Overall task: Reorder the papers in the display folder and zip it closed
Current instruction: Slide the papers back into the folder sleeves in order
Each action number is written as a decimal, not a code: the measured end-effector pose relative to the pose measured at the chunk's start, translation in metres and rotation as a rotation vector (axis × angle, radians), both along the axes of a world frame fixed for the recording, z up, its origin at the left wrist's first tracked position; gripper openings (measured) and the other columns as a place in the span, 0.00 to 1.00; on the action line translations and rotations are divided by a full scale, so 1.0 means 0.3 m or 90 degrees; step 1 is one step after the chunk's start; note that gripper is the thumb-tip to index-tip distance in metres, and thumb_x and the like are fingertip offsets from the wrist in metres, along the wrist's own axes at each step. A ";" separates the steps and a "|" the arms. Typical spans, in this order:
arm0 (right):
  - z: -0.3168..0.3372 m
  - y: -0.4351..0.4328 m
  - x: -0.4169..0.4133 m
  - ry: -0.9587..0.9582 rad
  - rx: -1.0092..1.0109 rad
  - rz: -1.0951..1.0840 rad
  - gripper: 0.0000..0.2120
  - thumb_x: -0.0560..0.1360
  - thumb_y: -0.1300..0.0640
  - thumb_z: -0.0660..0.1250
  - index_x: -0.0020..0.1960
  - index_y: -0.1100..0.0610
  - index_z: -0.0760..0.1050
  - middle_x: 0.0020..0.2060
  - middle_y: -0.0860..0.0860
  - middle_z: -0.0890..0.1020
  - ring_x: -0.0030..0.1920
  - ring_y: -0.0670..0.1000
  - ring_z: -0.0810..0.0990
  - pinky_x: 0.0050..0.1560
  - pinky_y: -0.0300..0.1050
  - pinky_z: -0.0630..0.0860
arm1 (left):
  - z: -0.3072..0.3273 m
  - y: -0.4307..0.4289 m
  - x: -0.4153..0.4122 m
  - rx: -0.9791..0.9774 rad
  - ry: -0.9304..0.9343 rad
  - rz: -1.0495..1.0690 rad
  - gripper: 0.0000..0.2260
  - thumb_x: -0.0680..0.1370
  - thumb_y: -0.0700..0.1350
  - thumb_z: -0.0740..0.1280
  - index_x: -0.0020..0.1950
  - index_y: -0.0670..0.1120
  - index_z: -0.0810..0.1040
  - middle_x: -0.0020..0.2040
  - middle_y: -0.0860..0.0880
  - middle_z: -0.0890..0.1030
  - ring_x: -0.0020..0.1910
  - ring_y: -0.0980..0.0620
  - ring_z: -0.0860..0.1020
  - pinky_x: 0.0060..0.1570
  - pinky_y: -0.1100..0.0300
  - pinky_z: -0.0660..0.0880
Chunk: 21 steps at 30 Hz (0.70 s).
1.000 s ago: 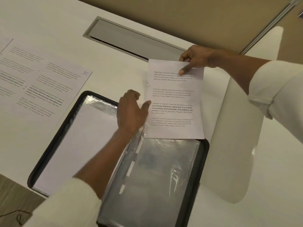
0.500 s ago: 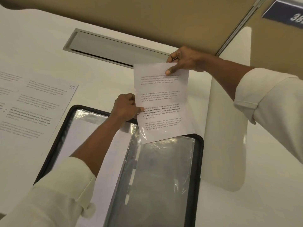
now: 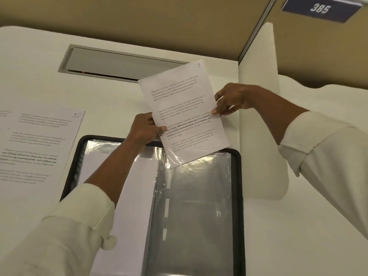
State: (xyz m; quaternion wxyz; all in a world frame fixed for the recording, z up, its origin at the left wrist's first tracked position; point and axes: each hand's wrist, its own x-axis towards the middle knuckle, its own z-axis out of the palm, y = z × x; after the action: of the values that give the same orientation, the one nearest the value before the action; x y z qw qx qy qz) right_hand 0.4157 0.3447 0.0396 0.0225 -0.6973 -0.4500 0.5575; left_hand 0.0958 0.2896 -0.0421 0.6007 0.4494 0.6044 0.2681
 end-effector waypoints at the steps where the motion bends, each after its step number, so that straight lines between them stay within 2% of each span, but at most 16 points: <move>1: -0.007 -0.027 0.004 -0.003 -0.012 0.002 0.13 0.68 0.67 0.82 0.50 0.60 0.84 0.50 0.56 0.89 0.50 0.53 0.88 0.50 0.46 0.85 | -0.001 0.003 -0.003 -0.009 -0.005 0.000 0.17 0.74 0.29 0.77 0.60 0.43 0.84 0.53 0.47 0.88 0.49 0.49 0.88 0.47 0.52 0.86; 5: -0.035 -0.099 -0.007 -0.039 -0.019 -0.024 0.15 0.67 0.71 0.81 0.50 0.70 0.81 0.51 0.62 0.88 0.53 0.60 0.88 0.53 0.52 0.86 | 0.003 0.017 -0.014 -0.005 0.004 -0.025 0.17 0.74 0.29 0.78 0.60 0.39 0.82 0.53 0.45 0.88 0.50 0.46 0.88 0.49 0.49 0.86; 7: -0.042 -0.129 -0.021 -0.043 -0.018 -0.061 0.12 0.68 0.73 0.80 0.48 0.67 0.80 0.50 0.64 0.87 0.50 0.61 0.89 0.50 0.53 0.87 | 0.010 0.022 -0.012 -0.008 -0.003 -0.028 0.15 0.74 0.30 0.78 0.58 0.39 0.81 0.50 0.44 0.88 0.48 0.45 0.89 0.48 0.49 0.86; 10: -0.055 -0.178 -0.030 -0.047 -0.009 -0.134 0.11 0.69 0.75 0.78 0.39 0.65 0.77 0.49 0.65 0.86 0.51 0.63 0.88 0.46 0.53 0.87 | 0.023 0.027 -0.002 0.002 0.017 -0.047 0.12 0.75 0.30 0.77 0.55 0.39 0.80 0.46 0.44 0.88 0.45 0.46 0.89 0.46 0.52 0.86; 13: -0.067 -0.219 -0.032 -0.062 -0.011 -0.192 0.10 0.70 0.75 0.77 0.43 0.65 0.78 0.53 0.67 0.85 0.53 0.64 0.87 0.45 0.55 0.87 | 0.028 0.034 0.012 0.009 0.022 -0.044 0.12 0.75 0.30 0.77 0.55 0.40 0.81 0.46 0.45 0.88 0.43 0.49 0.88 0.45 0.55 0.86; 16: -0.072 -0.254 -0.044 -0.066 -0.012 -0.238 0.09 0.72 0.75 0.76 0.41 0.65 0.77 0.54 0.67 0.85 0.54 0.63 0.87 0.49 0.56 0.87 | 0.030 0.039 0.022 0.013 0.032 -0.065 0.12 0.76 0.30 0.76 0.55 0.41 0.81 0.48 0.45 0.88 0.46 0.48 0.88 0.47 0.53 0.86; 19: -0.065 -0.290 -0.058 -0.073 -0.025 -0.267 0.08 0.74 0.72 0.76 0.42 0.65 0.77 0.54 0.65 0.86 0.49 0.61 0.86 0.56 0.57 0.85 | 0.029 0.043 0.032 0.021 0.048 -0.077 0.11 0.76 0.31 0.76 0.54 0.42 0.82 0.49 0.45 0.88 0.47 0.47 0.88 0.49 0.52 0.86; 21: -0.056 -0.314 -0.060 -0.077 -0.037 -0.281 0.06 0.74 0.71 0.76 0.45 0.66 0.79 0.52 0.64 0.85 0.47 0.59 0.85 0.53 0.57 0.85 | 0.031 0.044 0.038 0.027 0.054 -0.074 0.10 0.76 0.31 0.76 0.53 0.43 0.82 0.50 0.44 0.88 0.48 0.47 0.88 0.49 0.52 0.86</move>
State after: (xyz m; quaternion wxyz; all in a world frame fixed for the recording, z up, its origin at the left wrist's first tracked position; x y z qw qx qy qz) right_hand 0.3977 0.2505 0.0228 0.0969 -0.8111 -0.2710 0.5091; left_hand 0.1070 0.3027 -0.0328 0.5796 0.5076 0.5960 0.2264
